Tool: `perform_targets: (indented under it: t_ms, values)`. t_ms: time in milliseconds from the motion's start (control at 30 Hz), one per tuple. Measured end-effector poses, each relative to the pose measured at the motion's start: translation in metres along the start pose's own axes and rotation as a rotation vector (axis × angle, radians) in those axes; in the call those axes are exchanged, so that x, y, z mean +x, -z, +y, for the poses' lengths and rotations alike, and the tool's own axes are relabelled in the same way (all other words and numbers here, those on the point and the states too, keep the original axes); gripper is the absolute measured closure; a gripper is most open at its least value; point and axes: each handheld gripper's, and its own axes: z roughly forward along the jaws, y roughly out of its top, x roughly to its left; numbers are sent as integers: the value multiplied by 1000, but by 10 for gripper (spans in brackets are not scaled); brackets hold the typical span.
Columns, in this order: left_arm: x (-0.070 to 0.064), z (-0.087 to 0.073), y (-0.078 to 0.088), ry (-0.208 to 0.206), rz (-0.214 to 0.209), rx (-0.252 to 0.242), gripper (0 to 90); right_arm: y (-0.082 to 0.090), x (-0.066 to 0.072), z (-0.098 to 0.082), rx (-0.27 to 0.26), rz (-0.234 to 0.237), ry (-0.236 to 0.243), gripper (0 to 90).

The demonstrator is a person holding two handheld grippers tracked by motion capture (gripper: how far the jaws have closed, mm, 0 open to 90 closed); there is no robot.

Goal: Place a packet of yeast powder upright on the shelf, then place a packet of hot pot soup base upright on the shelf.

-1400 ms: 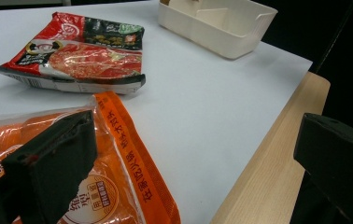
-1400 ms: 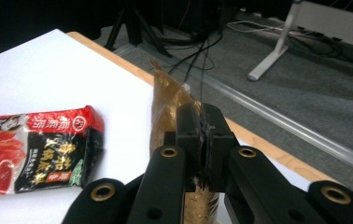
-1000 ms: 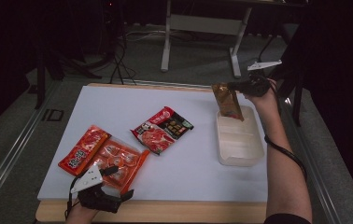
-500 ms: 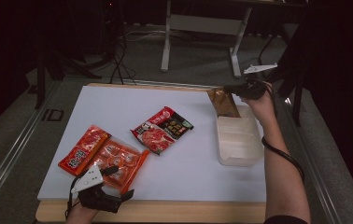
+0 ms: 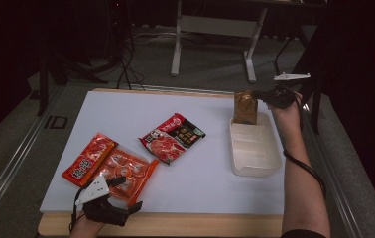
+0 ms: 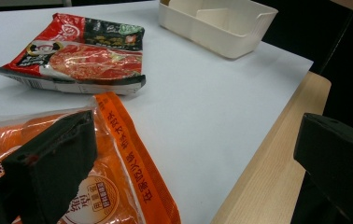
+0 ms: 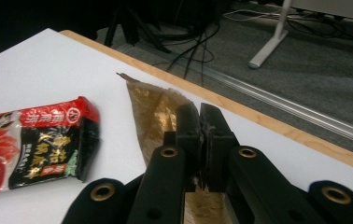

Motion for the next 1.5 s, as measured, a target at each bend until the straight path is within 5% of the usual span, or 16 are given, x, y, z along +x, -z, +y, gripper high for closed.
perform_targets:
  t_ms: [67,300,600,933,1067,1267,1500]
  values:
    - [0,0,0,-3,0,0,0,2,-5,-3,4,-53,-17,865]
    - [0,0,0,-1,-2,-2,0,6,-14,-8,9,-124,-66,807]
    - [-2,1,-1,-14,-5,-1,0,19,-8,0,-35,-145,-46,645]
    - [-3,4,2,-40,-20,-17,0,31,14,-2,-100,-100,-90,293]
    - [-2,7,1,-22,-63,-8,0,35,28,-10,-122,-72,-76,148]
    - [2,17,-1,-3,-111,31,0,40,53,-24,-131,-38,-21,138]
    - [18,30,2,10,-86,45,0,50,78,-44,-143,-3,-1,148]
